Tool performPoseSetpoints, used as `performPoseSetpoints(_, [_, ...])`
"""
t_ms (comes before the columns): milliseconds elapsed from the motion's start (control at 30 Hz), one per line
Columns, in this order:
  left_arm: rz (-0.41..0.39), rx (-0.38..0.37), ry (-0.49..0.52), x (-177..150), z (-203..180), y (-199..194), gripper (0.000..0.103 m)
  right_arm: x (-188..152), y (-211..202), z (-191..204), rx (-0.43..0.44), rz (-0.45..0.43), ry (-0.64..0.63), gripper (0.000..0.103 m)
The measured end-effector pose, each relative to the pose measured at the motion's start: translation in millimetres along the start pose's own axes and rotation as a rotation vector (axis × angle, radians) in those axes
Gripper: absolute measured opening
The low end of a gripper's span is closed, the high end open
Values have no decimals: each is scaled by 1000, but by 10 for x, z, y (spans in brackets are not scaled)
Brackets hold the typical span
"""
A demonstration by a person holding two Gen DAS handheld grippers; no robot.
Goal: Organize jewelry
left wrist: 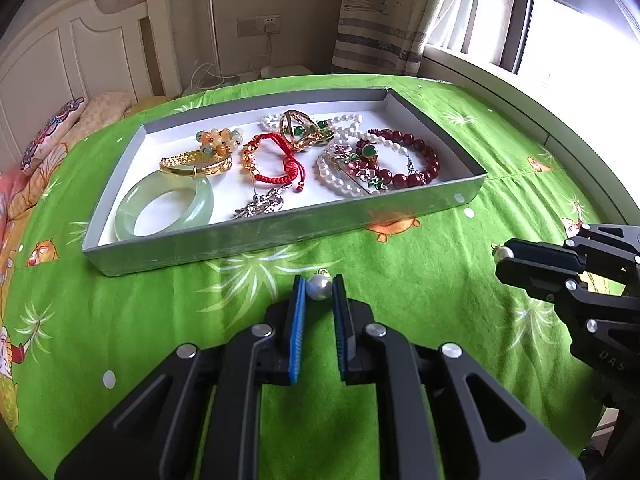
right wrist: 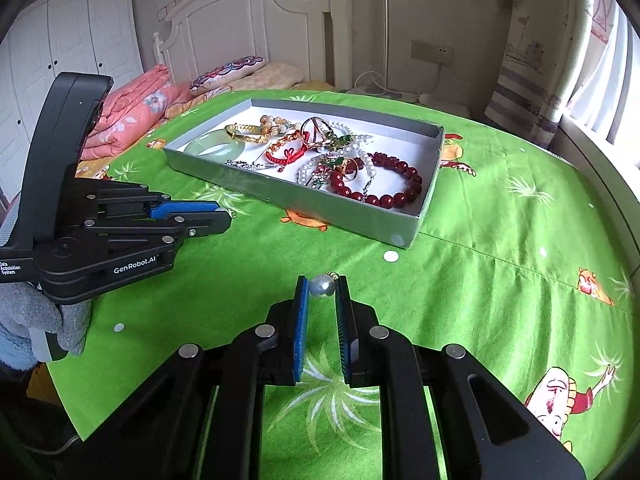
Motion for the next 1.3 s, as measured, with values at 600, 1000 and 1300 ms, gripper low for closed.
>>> performPoseSetpoints(600, [-61,42,-40,45,91,-153,13,35,-95,17,6,-53,-6,13])
performPoseSetpoints(1000, [-155,86,-39,406,218,-436,13,398,-145,51,11,-145,-21,13])
performPoseSetpoints(1300, [-165,98,-67,744,381,-331,13,682,117,73,62,-148,16,13])
Point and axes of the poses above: each gripper's, at about its wrist camera, not at the fingertips, and y roughly the way its jaws point, z to its left, x to its top, the point moved 9 cm from there along y, roughly the way its jaws point, and after that the axes turned 3 degrees about -z, right-handed, at the moved point
